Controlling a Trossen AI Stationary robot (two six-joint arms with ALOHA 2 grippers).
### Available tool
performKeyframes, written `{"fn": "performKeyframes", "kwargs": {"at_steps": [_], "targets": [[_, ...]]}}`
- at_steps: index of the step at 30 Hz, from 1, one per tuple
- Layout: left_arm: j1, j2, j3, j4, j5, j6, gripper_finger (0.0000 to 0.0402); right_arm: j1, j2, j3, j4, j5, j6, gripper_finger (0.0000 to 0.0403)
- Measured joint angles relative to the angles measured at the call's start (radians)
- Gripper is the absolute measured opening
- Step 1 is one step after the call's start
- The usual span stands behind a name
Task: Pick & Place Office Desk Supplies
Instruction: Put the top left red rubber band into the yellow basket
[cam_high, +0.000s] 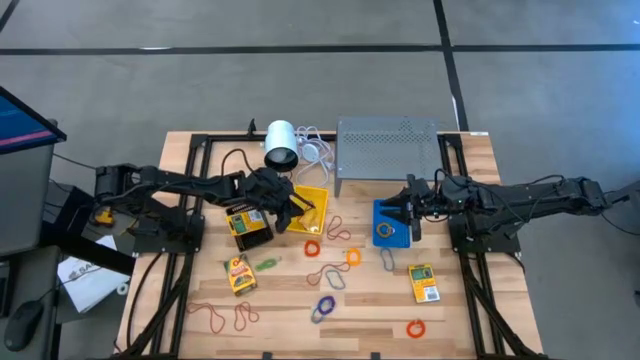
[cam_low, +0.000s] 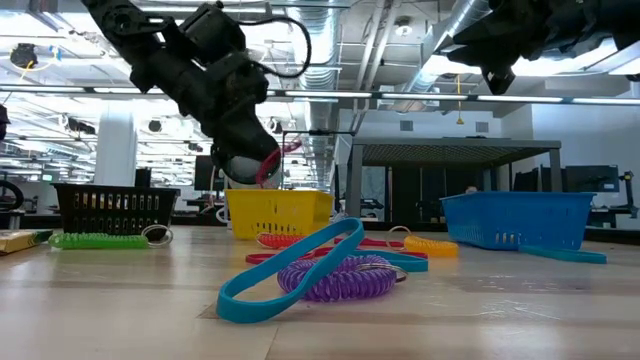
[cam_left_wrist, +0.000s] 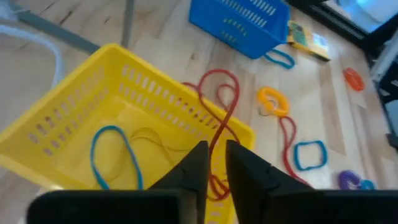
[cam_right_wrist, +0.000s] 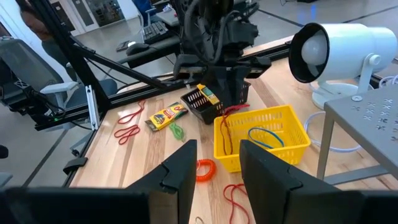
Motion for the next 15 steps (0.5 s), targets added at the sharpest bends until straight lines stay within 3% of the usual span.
{"fn": "performKeyframes", "kwargs": {"at_steps": [10, 15], "targets": [[0.003, 0.094, 0.001, 0.000, -0.008, -0.034, 0.0116, 0.002, 0.000, 0.000, 0.000, 0.000, 0.009, 0.0118], [0.015, 0.075, 0.009, 0.006, 0.001, -0.064, 0.0125, 0.002, 0.000, 0.000, 0.000, 0.000, 0.010, 0.0118]]}}
